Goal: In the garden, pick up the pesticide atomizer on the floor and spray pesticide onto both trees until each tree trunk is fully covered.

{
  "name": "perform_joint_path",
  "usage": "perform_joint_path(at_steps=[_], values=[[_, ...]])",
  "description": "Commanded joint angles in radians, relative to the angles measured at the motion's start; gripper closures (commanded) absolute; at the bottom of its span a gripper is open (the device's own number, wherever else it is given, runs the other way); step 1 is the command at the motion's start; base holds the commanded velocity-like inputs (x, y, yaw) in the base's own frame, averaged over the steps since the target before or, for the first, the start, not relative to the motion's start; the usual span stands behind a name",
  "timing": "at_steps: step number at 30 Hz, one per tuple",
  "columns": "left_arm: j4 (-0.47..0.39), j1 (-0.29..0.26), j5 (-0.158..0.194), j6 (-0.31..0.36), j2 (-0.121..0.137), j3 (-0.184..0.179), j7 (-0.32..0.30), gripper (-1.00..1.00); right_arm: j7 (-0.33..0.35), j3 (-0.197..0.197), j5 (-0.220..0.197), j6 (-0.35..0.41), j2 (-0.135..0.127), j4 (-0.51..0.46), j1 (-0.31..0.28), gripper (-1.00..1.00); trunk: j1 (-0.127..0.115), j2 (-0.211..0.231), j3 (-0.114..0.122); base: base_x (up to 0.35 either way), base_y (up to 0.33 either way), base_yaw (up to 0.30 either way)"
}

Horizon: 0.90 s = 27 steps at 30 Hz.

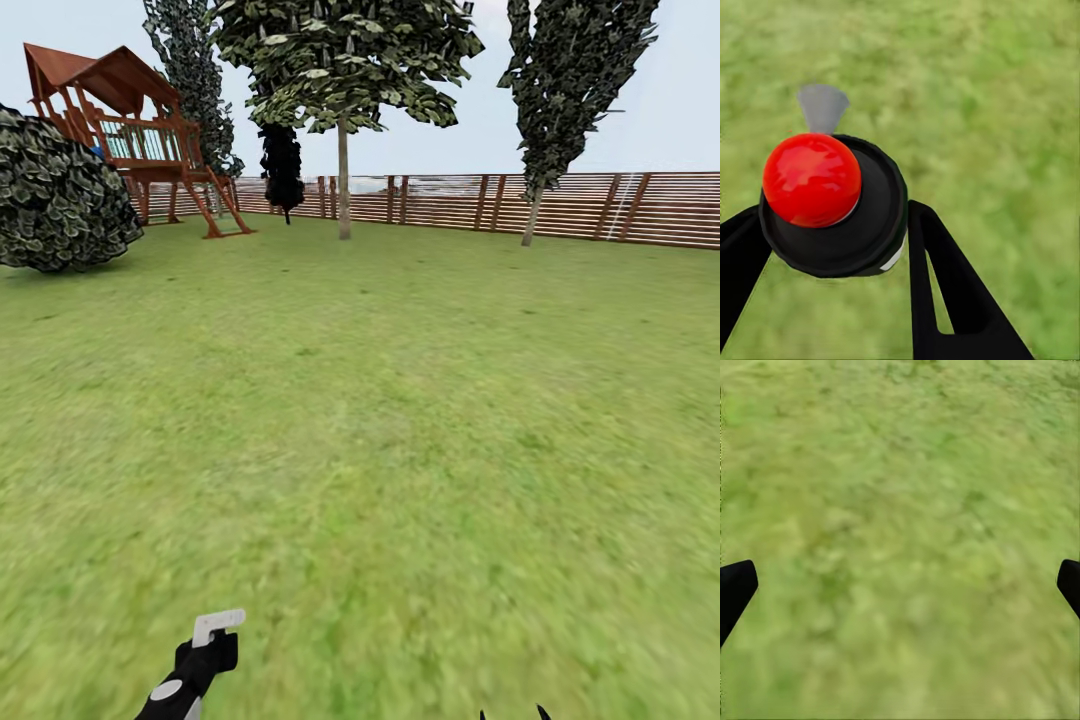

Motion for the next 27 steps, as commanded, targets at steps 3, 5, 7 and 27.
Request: perform_joint_path(at_steps=[3, 5, 7, 27], values=[[0.002, 0.0, 0.0, 0.0, 0.0, -0.002, 0.0, 1.0, 0.0, 0.0, 0.0, 0.0, 0.0, 0.0, 0.0, -1.0, 0.0, 0.0, 0.0, 0.33, 0.143, 0.0], [0.002, 0.0, 0.0, 0.0, -0.002, -0.002, 0.0, 1.0, 0.0, 0.0, 0.0, 0.0, 0.0, 0.0, 0.0, -1.0, 0.0, 0.0, 0.0, 0.33, 0.144, 0.0], [0.001, 0.0, 0.0, 0.0, -0.002, -0.002, 0.0, 1.0, 0.0, 0.0, 0.0, 0.0, 0.0, 0.0, 0.0, -1.0, 0.0, 0.0, 0.0, 0.329, 0.144, 0.0], [0.004, 0.0, 0.0, 0.0, -0.003, -0.003, 0.0, 1.0, 0.0, 0.0, 0.0, 0.0, 0.0, -0.001, 0.0, -1.0, 0.0, 0.0, 0.0, 0.327, 0.144, 0.0]])
